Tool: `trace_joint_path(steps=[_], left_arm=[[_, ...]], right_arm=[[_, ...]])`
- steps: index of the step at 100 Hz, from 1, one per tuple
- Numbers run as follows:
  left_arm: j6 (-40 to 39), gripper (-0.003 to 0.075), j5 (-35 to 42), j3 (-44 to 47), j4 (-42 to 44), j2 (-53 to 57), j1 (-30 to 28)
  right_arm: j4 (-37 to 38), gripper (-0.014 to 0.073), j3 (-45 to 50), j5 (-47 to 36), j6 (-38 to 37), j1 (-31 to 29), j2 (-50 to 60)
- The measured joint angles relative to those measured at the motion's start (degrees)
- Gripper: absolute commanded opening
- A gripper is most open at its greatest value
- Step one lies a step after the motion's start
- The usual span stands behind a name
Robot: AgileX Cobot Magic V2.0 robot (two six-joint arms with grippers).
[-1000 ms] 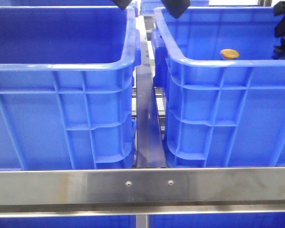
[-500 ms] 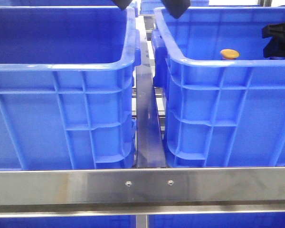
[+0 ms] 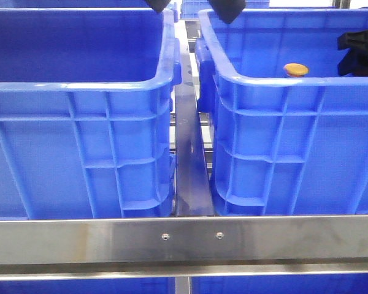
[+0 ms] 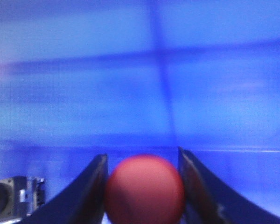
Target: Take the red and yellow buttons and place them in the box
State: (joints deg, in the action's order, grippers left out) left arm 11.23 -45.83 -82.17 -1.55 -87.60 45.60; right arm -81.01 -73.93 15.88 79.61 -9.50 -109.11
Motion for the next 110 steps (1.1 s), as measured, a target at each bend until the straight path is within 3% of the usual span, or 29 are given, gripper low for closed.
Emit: trace_joint_path(steps=[36, 66, 78, 102, 110], left_arm=[[0.0, 0.0691, 0.0, 0.0, 0.0, 0.0, 0.0], [0.0, 0.0691, 0.0, 0.0, 0.0, 0.0, 0.0], [0.0, 0.0691, 0.0, 0.0, 0.0, 0.0, 0.0], [0.0, 0.069, 0.0, 0.0, 0.0, 0.0, 0.0], [0.0, 0.0689, 0.3, 0.0, 0.0, 0.0, 0.0]], right_arm=[[0.0, 0.0454, 0.0, 0.6, 0.0, 0.3, 0.9], [0.5, 0.0442, 3.9, 2.3, 0.0, 0.0, 11.1], [1.5, 0.0318, 8.6, 2.5, 0.0, 0.0, 17.3], [2.5, -0.0051, 21.1, 3.4, 0.0, 0.0, 33.5], [2.6, -0.0062, 25.9, 3.8, 0.0, 0.0, 39.1]])
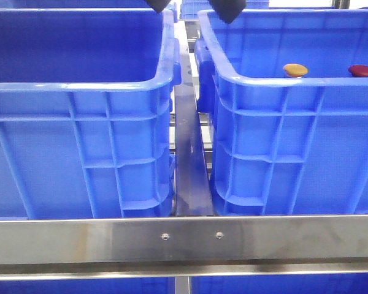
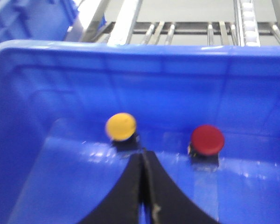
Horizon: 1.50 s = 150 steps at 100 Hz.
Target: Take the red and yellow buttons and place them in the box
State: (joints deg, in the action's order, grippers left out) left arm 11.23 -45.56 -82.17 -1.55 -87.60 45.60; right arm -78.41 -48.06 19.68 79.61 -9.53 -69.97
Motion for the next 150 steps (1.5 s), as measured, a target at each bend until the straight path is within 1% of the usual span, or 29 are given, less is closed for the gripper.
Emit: trace_joint_path(steps=[23, 38, 52, 64, 73, 89, 97, 118, 150], left_arm=[[0.0, 0.0626, 0.9, 0.0, 0.0, 0.0, 0.0], [0.0, 0.0575, 1.0, 0.0, -0.1, 0.0, 0.0], [0.0, 0.0491, 1.4, 0.0, -0.2, 0.0, 0.0], [0.0, 0.0379, 1.5, 0.0, -0.9, 0.3, 0.0], [0.0, 0.0289, 1.5, 0.0, -1.8, 1.1, 0.0], [0.0, 0.0083, 1.6, 0.1, -3.5, 3.4, 0.0], [0.0, -0.0022, 3.1, 0.7, -3.6, 4.8, 0.0], [0.0, -0.002, 9.8, 8.3, -4.0, 10.9, 0.0], [0.0, -0.002, 21.4, 26.2, -4.0, 24.3, 0.0]], right_arm=[[0.2, -0.0062, 12.1, 0.6, 0.1, 0.0, 17.0], [0.3, -0.0062, 18.0, 0.8, 0.1, 0.0, 27.2], [0.5, -0.0062, 21.8, 1.0, 0.1, 0.0, 35.6], [0.6, -0.0062, 23.4, 1.1, 0.1, 0.0, 40.2], [0.6, -0.0062, 23.8, 1.2, 0.1, 0.0, 41.2], [0.6, -0.0062, 23.9, 1.2, 0.1, 0.0, 41.3], [0.6, -0.0062, 23.9, 1.2, 0.1, 0.0, 41.3], [0.6, -0.0062, 23.9, 1.2, 0.1, 0.0, 41.3], [0.6, -0.0062, 23.9, 1.2, 0.1, 0.0, 41.3]])
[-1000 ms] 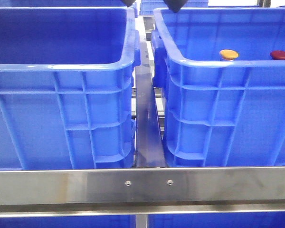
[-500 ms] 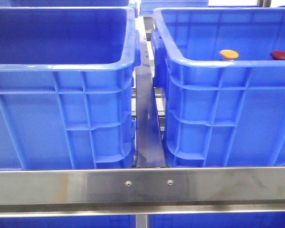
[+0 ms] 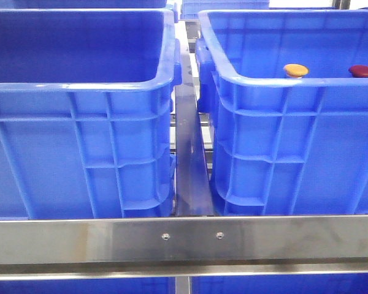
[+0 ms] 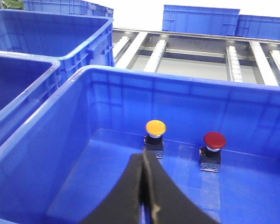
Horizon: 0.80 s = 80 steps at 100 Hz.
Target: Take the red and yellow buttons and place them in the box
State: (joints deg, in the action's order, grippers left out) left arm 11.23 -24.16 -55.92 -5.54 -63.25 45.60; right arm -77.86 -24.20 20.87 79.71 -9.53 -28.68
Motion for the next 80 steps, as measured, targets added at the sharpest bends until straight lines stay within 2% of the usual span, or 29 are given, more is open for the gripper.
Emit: trace_joint_path(steps=[19, 34, 60, 80], left_arm=[[0.0, -0.002, 7.4, 10.9, -1.2, 8.6, -1.6], [0.0, -0.002, 8.6, 17.8, -1.8, 15.0, -5.9], [0.0, -0.002, 8.7, 24.6, -1.9, 23.0, -16.7], [0.0, -0.002, 8.7, 27.3, 0.0, 29.0, -27.3]], right_arm=[[0.0, -0.0062, 0.0, 0.0, 0.0, 0.0, 0.0], [0.0, -0.0062, 0.0, 0.0, 0.0, 0.0, 0.0], [0.0, -0.0062, 0.0, 0.0, 0.0, 0.0, 0.0], [0.0, -0.0062, 0.0, 0.0, 0.0, 0.0, 0.0]])
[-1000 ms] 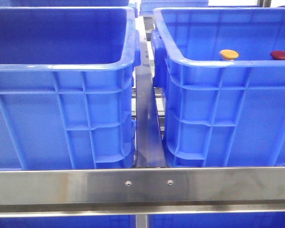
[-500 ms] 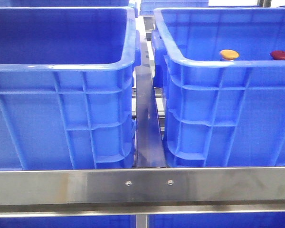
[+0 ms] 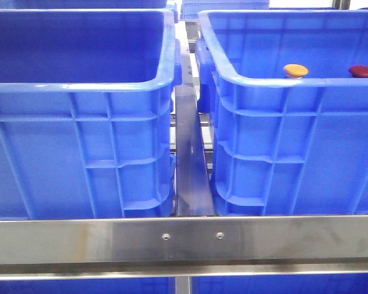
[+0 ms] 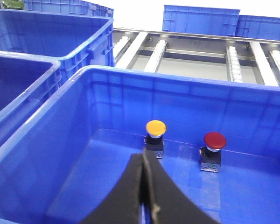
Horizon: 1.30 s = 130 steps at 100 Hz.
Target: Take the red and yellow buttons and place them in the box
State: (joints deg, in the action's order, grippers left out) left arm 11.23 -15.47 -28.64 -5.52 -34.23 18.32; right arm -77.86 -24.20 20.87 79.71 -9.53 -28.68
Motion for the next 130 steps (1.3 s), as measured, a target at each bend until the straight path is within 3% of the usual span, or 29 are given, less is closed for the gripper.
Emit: trace_joint_path(steps=[20, 52, 60, 68, 79, 95, 130], left_arm=[[0.0, -0.002, -0.5, 1.8, 0.6, 6.7, -10.2], [0.0, -0.002, 0.5, 9.7, 0.8, 17.5, -21.0], [-3.4, -0.002, 3.1, 13.1, 3.0, 20.4, -22.9], [-11.2, -0.002, 5.4, 16.9, 7.7, 23.4, -23.6], [-15.8, -0.002, 5.8, 22.0, 10.0, 27.1, -23.8], [-17.1, -0.002, 6.2, 28.6, 10.5, 33.1, -23.1], [-17.4, -0.002, 6.9, 28.7, 8.6, 34.6, -22.6]], right_arm=[[0.0, -0.0062, 0.0, 0.0, 0.0, 0.0, 0.0], [0.0, -0.0062, 0.0, 0.0, 0.0, 0.0, 0.0], [0.0, -0.0062, 0.0, 0.0, 0.0, 0.0, 0.0], [0.0, -0.0062, 0.0, 0.0, 0.0, 0.0, 0.0], [0.0, -0.0062, 0.0, 0.0, 0.0, 0.0, 0.0], [0.0, -0.0062, 0.0, 0.0, 0.0, 0.0, 0.0], [0.0, -0.0062, 0.2, 0.1, 0.0, 0.0, 0.0]])
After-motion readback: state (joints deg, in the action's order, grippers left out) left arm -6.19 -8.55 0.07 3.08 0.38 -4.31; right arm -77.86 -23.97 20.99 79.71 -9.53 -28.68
